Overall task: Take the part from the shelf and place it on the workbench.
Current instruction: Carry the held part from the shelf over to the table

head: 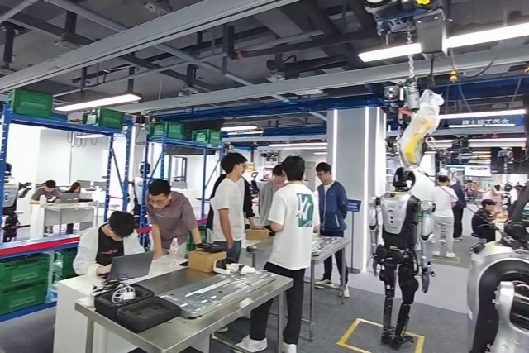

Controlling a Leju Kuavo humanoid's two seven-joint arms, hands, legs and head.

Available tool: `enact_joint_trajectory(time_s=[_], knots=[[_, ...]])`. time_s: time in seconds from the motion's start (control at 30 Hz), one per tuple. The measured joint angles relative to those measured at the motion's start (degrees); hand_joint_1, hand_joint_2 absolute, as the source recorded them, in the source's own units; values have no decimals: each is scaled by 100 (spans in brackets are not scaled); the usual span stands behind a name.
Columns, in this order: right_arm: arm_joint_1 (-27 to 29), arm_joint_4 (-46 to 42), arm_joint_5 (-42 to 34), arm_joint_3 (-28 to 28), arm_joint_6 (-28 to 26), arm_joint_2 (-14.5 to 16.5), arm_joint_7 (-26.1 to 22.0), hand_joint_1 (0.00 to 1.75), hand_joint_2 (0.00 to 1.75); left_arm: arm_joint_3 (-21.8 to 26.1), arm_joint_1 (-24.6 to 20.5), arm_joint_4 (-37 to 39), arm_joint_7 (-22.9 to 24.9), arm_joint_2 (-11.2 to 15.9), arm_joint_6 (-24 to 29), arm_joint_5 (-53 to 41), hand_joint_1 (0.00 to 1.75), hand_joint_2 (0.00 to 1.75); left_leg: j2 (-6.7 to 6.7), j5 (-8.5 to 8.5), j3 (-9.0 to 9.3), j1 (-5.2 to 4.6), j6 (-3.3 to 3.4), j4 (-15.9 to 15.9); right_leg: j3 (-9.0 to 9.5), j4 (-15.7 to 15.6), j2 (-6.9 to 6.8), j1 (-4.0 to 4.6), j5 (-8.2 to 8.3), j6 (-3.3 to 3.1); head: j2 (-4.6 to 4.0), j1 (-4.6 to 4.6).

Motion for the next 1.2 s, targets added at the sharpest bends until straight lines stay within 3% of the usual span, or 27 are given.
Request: enact_joint_trajectory(time_s=[0.07,0.1,0.13,0.2,0.27,0.33,0.4,0.47,0.53,0.6,0.63,0.67,0.73,0.8,0.83,0.9,0.93,1.0,1.03,1.1,1.13,1.17,1.2], knots=[[9,-8,-20,23,0,3,23,175,175,16,-13,0,42,-1,2,0,0,175,-121,5,-5,-24,42,2,-358,767,157,10,-336,-19,0,-1],[15,-8,-28,37,0,4,37,175,175,22,-11,0,63,-2,2,0,0,175,-188,5,-4,-39,52,3,-493,1028,182,18,-392,-33,0,-1],[19,-9,-36,49,0,6,49,175,175,30,-5,0,76,-3,2,0,0,175,-257,6,0,-54,57,4,-541,1092,197,31,-338,-54,0,-1],[20,-15,-50,65,-1,16,67,175,175,42,5,0,87,-4,6,1,0,175,-402,7,19,-77,59,5,-345,586,293,67,51,-130,0,-1],[12,-25,-64,74,-2,36,74,175,175,51,-4,0,98,-8,10,7,0,175,-539,11,24,-90,51,10,-44,-117,541,87,397,-229,0,0],[6,-30,-74,93,-4,62,77,175,175,67,-8,0,120,-9,11,19,0,175,-656,31,-7,-73,17,12,81,-413,659,100,461,-267,0,1],[4,-35,-83,113,-9,99,80,175,175,86,20,-1,131,-2,13,27,0,175,-730,48,-38,-47,-32,8,113,-495,547,99,469,-268,0,0],[2,-44,-91,127,-15,144,80,175,175,96,43,-3,132,14,15,36,0,175,-546,-79,-118,-59,-79,169,154,-573,415,74,505,-292,0,-1],[10,-49,-95,137,-20,166,81,175,175,99,23,-4,132,27,18,44,0,175,-258,-408,-387,-57,-136,738,176,-609,263,64,517,-309,0,-1],[28,-50,-96,149,-20,168,83,175,175,101,3,-4,132,28,17,44,0,175,-146,-660,-698,-6,-199,1391,173,-608,107,63,509,-307,0,-1],[35,-50,-96,157,-20,168,83,175,175,102,7,-4,132,27,16,44,0,175,-117,-651,-744,26,-229,1498,172,-605,36,60,501,-298,0,-1],[39,-50,-96,164,-20,169,83,175,175,102,14,-4,132,29,15,44,0,175,-81,-541,-678,59,-260,1386,177,-599,-31,54,488,-281,0,-1],[37,-53,-98,172,-20,169,83,175,175,103,16,-4,131,33,16,46,0,175,102,-204,-316,99,-324,712,194,-567,-152,41,441,-216,0,0],[32,-61,-103,173,-20,169,83,175,175,104,-10,-4,125,28,16,45,0,175,285,-40,-54,81,-288,183,199,-509,-250,59,378,-130,0,1],[30,-66,-106,177,-19,169,83,175,175,104,-18,-4,120,24,15,45,0,175,314,-45,-25,58,-242,98,206,-500,-298,73,359,-96,0,0],[28,-73,-108,191,-17,170,84,175,175,109,-4,-4,109,23,15,44,0,175,212,-49,-37,26,-130,88,236,-513,-390,70,338,-51,0,-2],[26,-78,-109,197,-16,171,84,175,175,113,8,-4,103,25,15,44,0,175,159,-46,-37,19,-93,85,242,-491,-358,53,297,-31,0,-3],[22,-96,-111,201,-14,168,84,175,175,122,6,-4,91,28,15,45,0,175,53,-36,-31,18,-22,75,116,-152,-123,25,52,-11,0,-3],[23,-104,-112,201,-13,163,84,175,175,127,-4,-4,85,28,15,45,0,175,-4,-34,-31,10,6,75,-35,192,30,20,-132,-17,0,-3],[37,-110,-114,202,-9,150,87,175,175,135,-23,-4,78,26,13,44,0,175,-140,-33,-29,-21,44,75,-414,956,170,34,-415,-48,0,-3],[45,-110,-116,203,-9,145,90,175,175,138,-23,-4,74,24,11,42,0,175,-212,-33,-26,-40,53,75,-529,1140,195,46,-419,-70,0,-3],[49,-110,-122,204,-9,143,93,175,175,140,-18,-4,68,22,9,40,0,175,-287,-32,-18,-56,56,75,-545,1105,217,64,-309,-103,0,-3],[47,-112,-130,205,-9,143,97,175,175,142,-14,-4,59,20,9,38,0,175,-362,-32,-6,-67,57,75,-457,851,253,87,-107,-143,0,-3]])
